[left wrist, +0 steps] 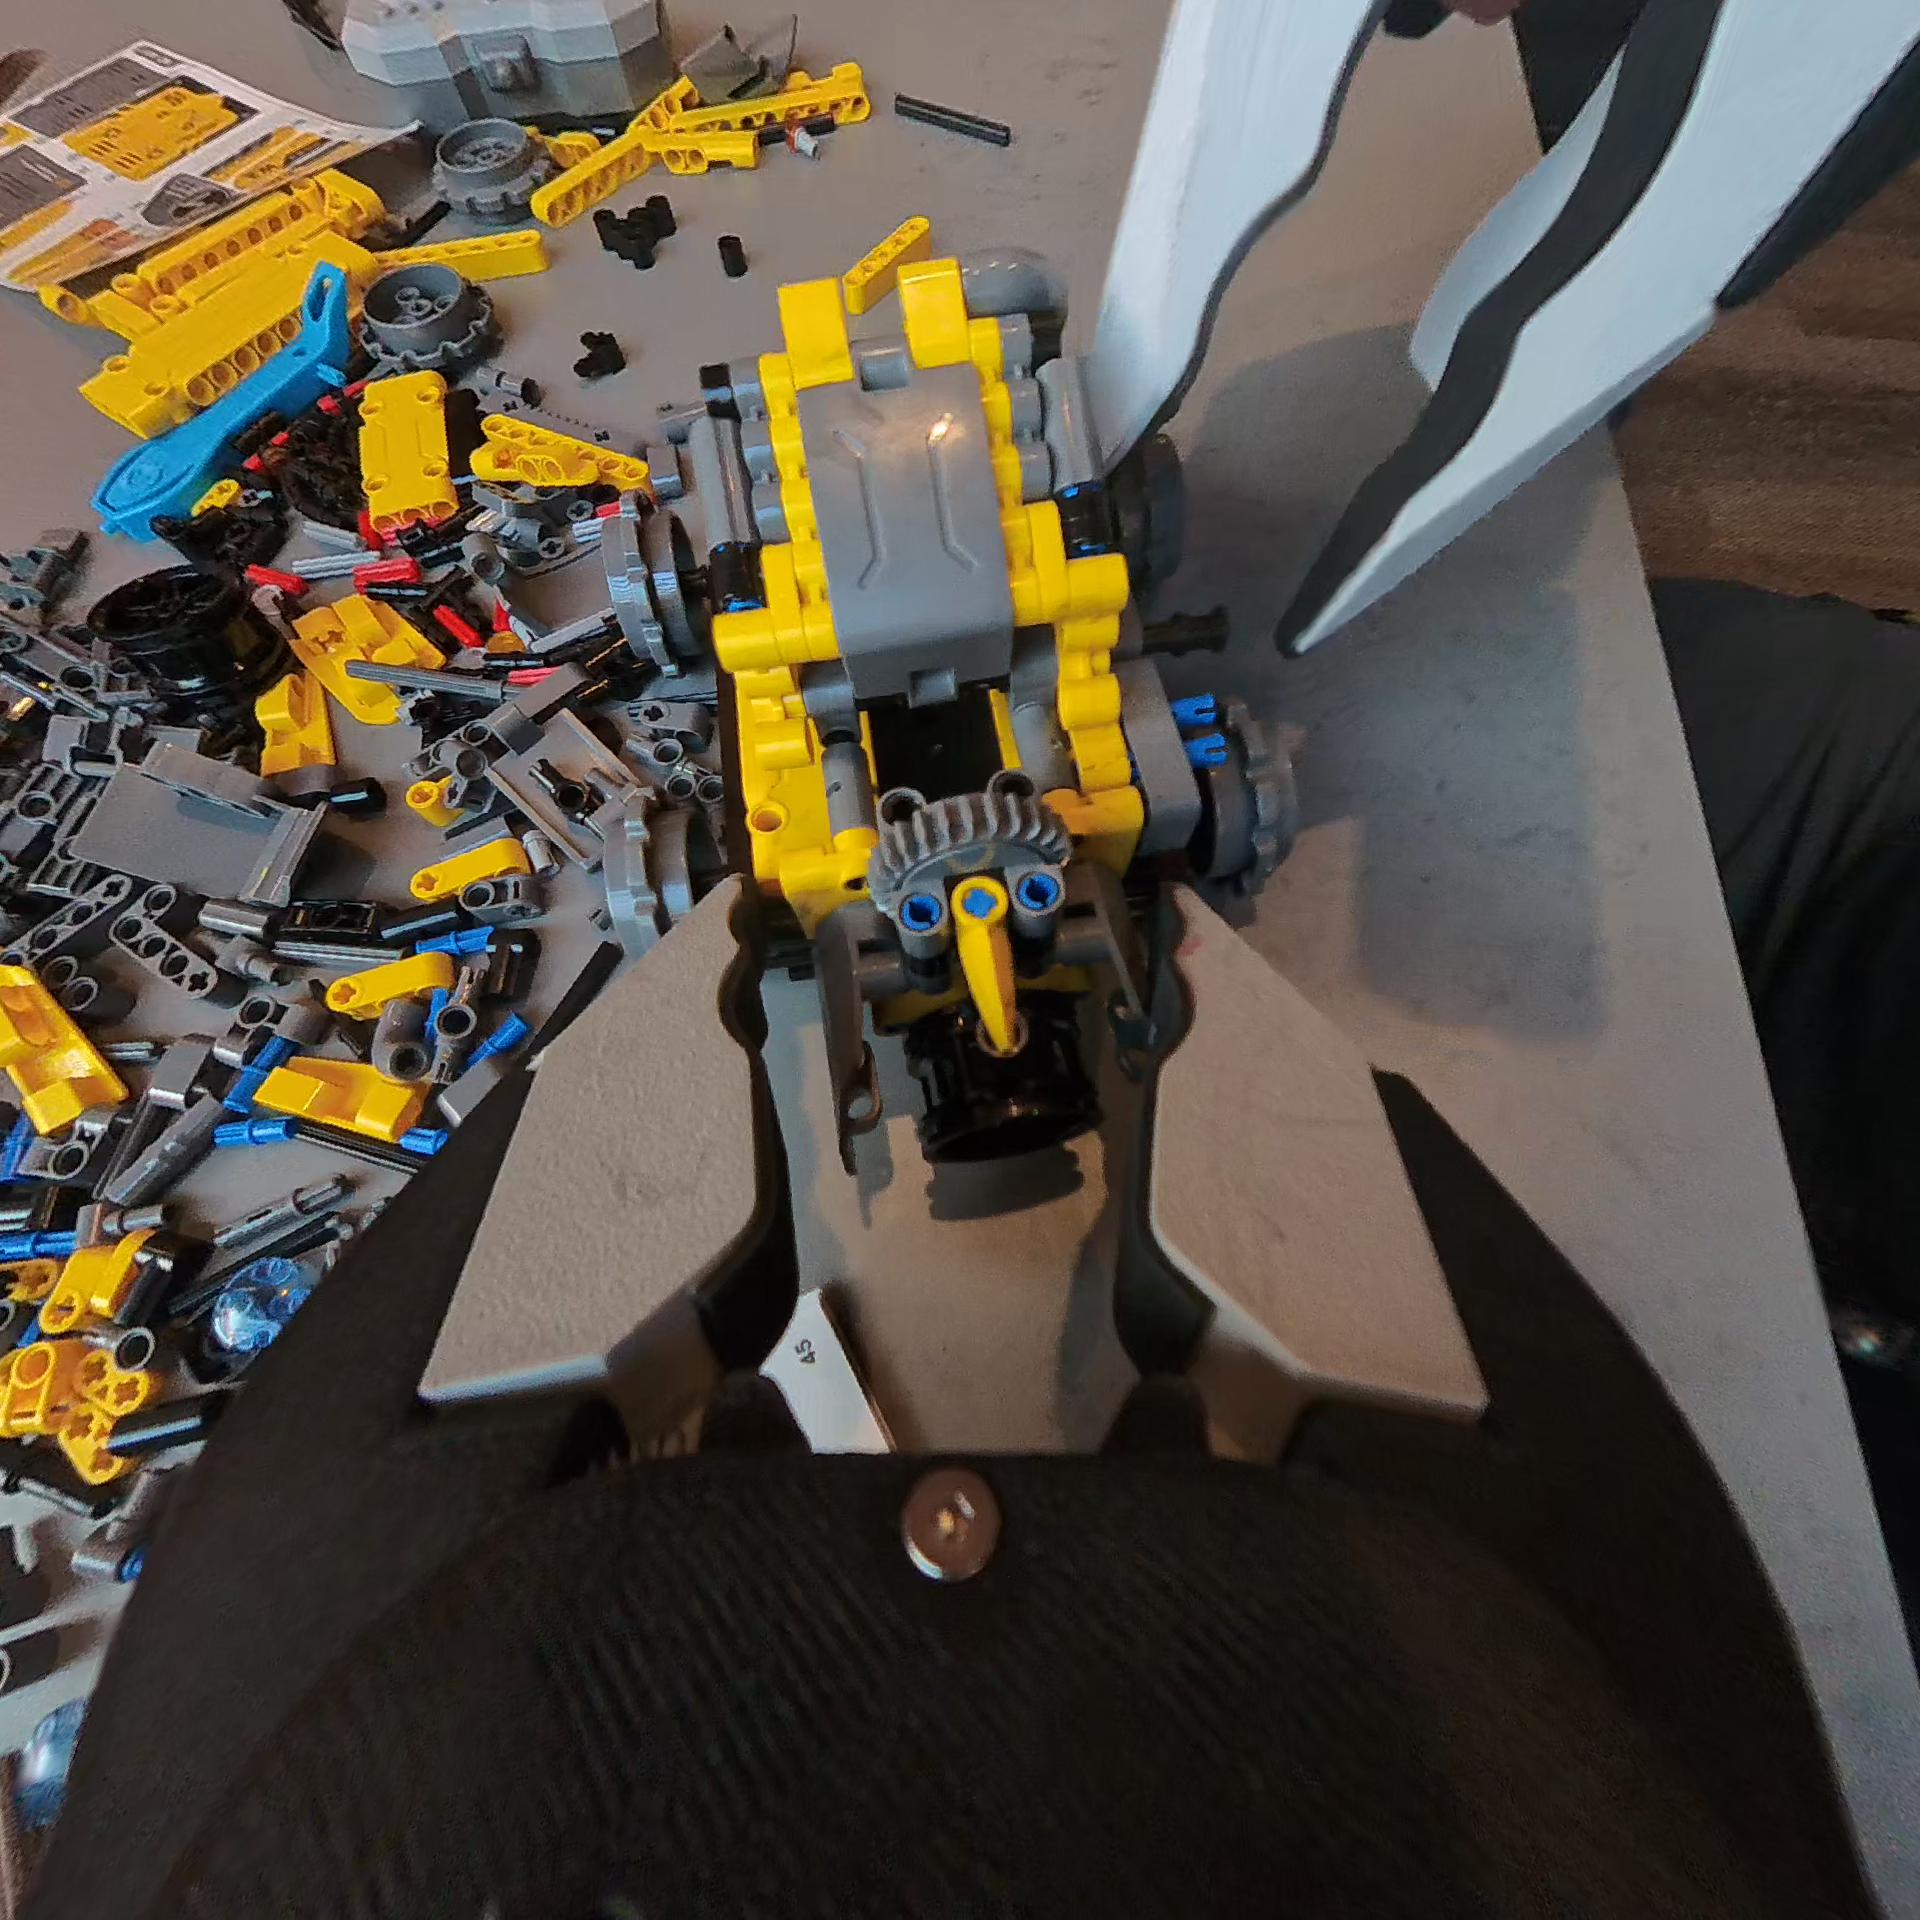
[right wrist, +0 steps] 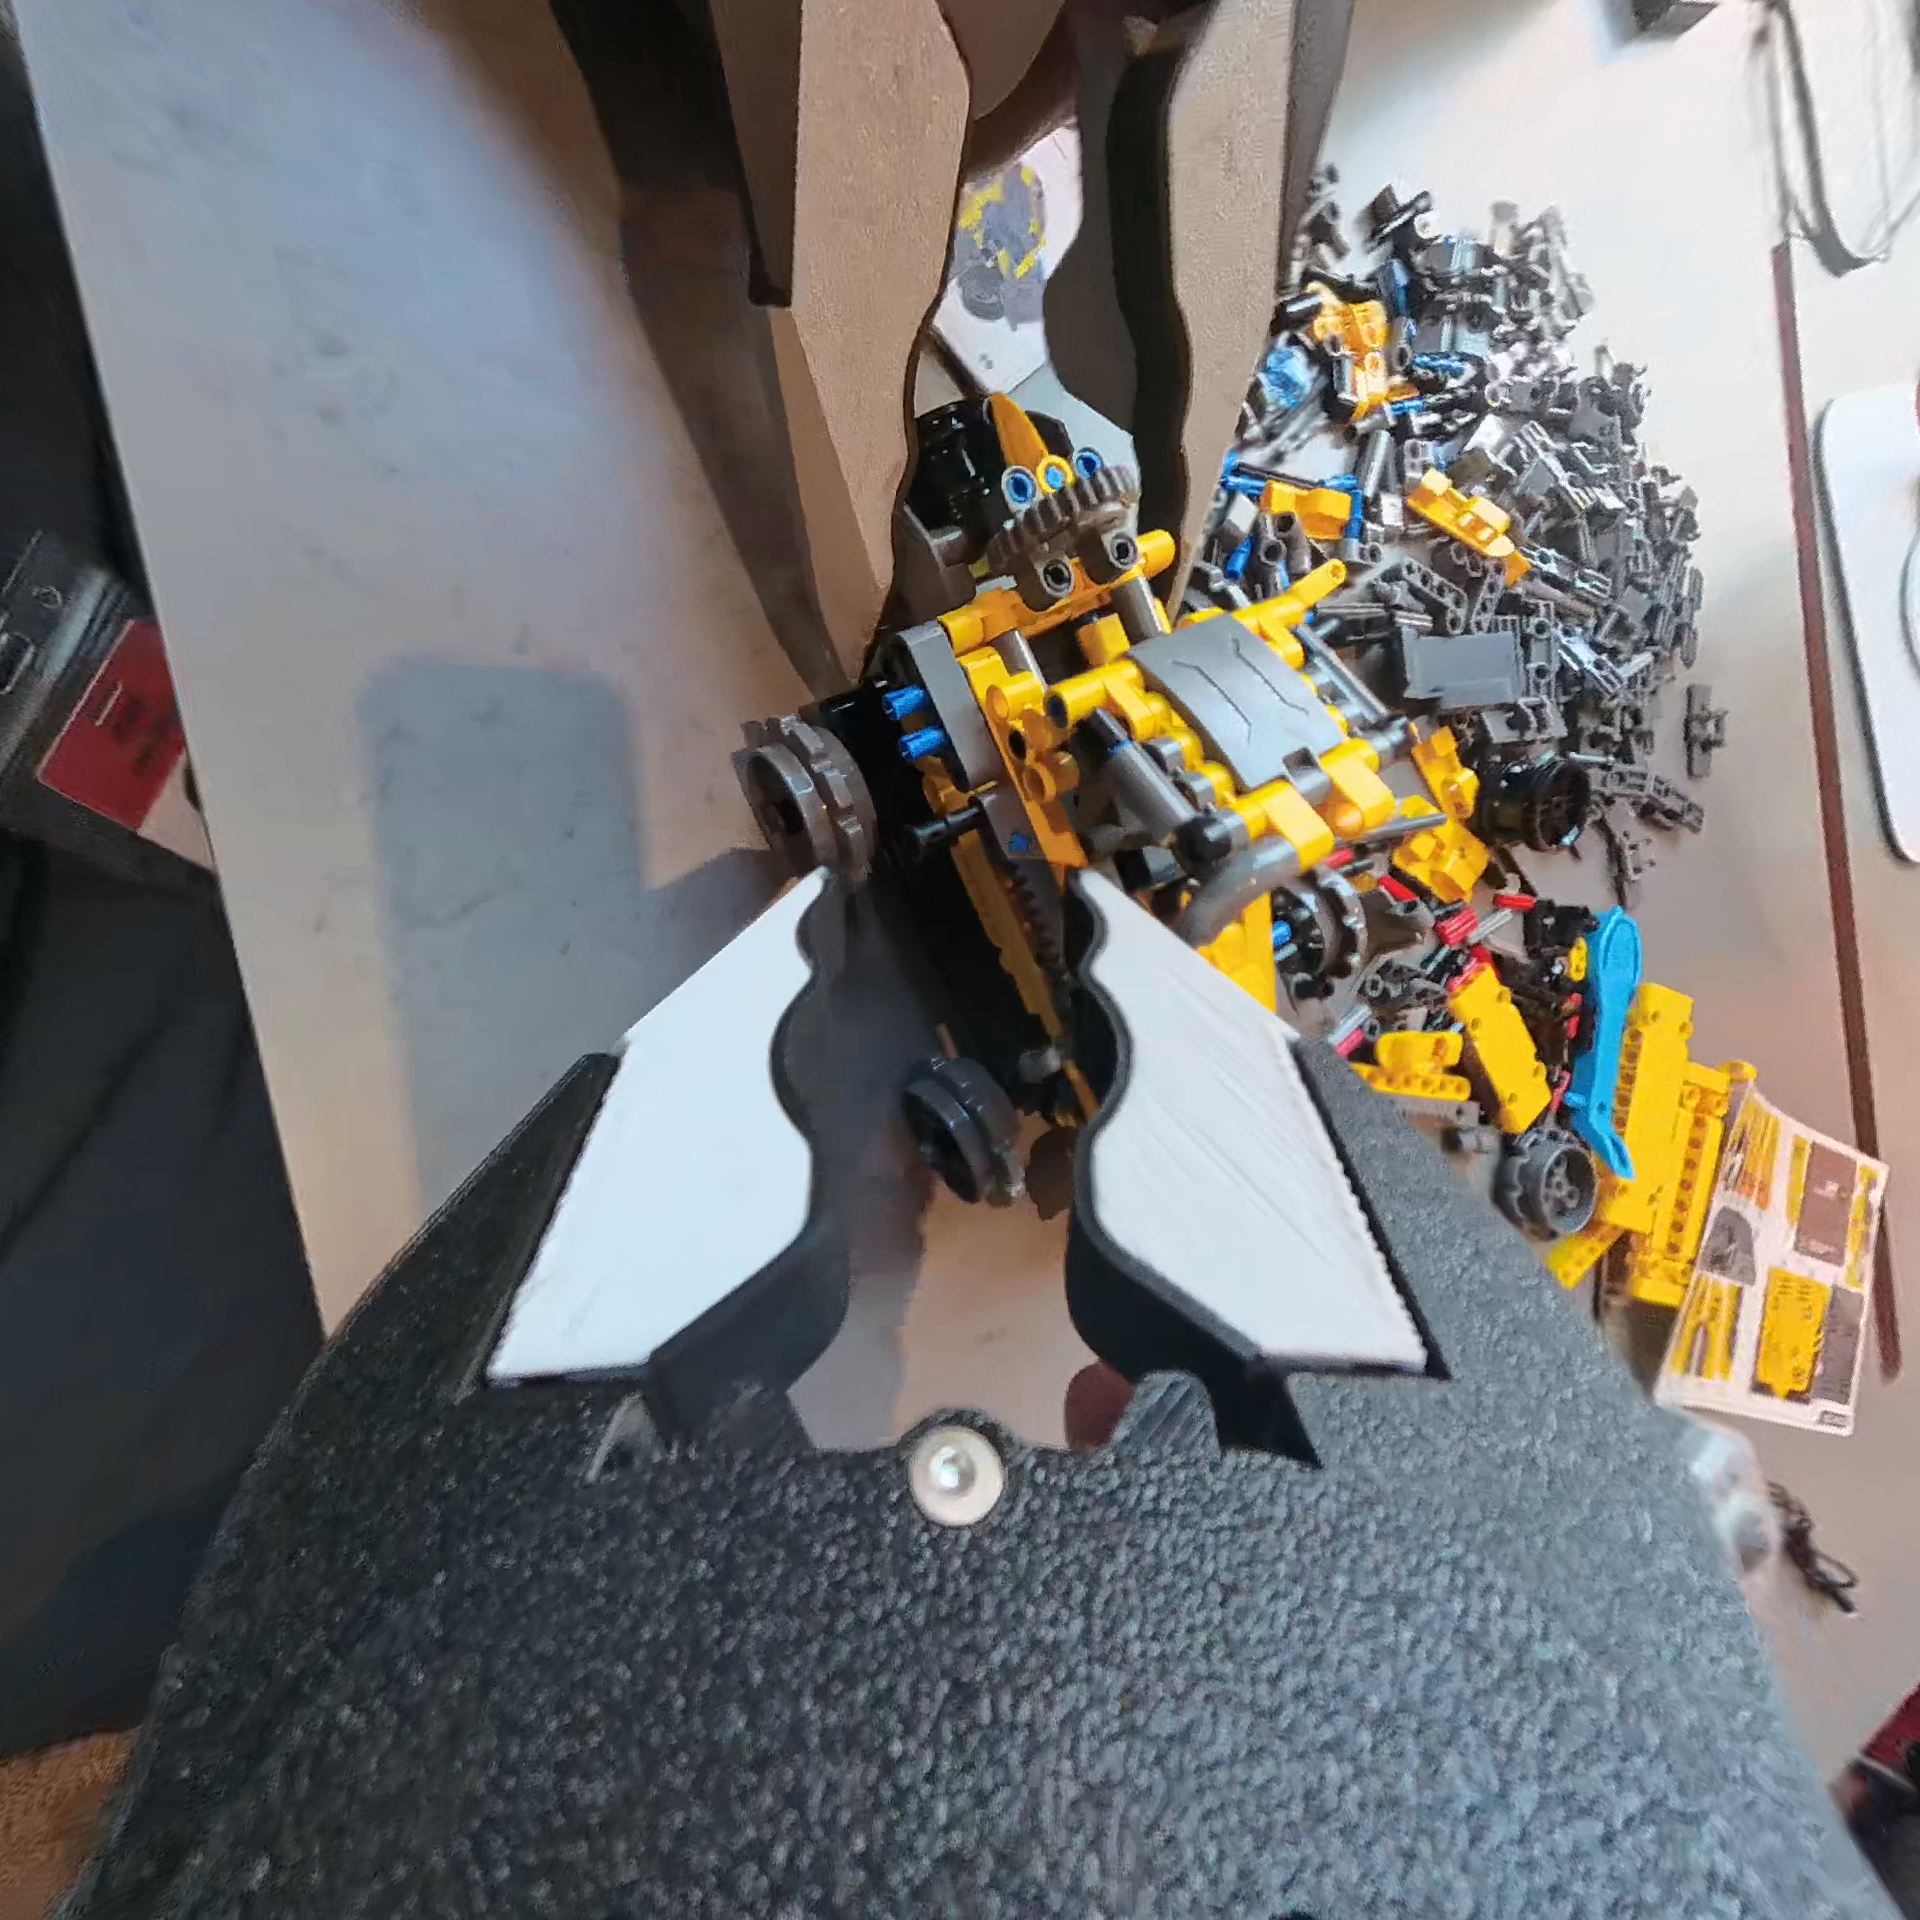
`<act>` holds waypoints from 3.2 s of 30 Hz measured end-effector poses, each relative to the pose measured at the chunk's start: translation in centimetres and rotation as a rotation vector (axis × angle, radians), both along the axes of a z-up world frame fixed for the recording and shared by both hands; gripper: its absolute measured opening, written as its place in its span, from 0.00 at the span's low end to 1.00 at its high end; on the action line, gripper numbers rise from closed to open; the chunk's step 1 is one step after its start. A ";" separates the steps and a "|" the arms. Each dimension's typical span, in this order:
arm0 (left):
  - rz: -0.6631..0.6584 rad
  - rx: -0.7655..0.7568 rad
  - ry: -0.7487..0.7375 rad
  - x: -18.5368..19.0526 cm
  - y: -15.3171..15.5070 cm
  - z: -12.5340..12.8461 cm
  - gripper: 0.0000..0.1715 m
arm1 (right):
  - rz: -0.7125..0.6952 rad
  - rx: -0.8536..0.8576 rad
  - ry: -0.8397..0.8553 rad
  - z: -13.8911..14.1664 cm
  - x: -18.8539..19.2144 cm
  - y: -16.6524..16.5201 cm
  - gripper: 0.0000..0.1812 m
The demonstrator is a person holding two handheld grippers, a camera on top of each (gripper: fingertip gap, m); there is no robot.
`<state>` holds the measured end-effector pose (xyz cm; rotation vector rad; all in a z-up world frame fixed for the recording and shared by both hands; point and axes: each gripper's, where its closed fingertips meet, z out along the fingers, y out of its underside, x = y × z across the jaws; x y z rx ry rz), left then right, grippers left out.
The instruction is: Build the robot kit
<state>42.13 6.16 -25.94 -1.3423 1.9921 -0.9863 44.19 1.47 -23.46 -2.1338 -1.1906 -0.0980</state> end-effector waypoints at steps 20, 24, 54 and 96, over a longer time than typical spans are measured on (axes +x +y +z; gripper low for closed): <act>0.188 -0.065 0.053 0.2 -1.0 0.8 0.43 | -0.411 0.153 0.659 3.1 5.0 -0.1 0.33; 0.176 -0.073 0.054 0.2 -1.3 0.9 0.42 | -0.427 0.159 0.674 2.5 4.6 0.0 0.29; -0.121 -0.130 -0.016 0.0 -4.6 2.2 0.45 | -0.330 0.065 0.608 -0.1 4.3 -8.3 0.12; -0.394 -0.192 0.002 3.8 -6.7 1.1 0.50 | -0.068 -0.073 0.674 -0.2 5.8 -5.5 0.03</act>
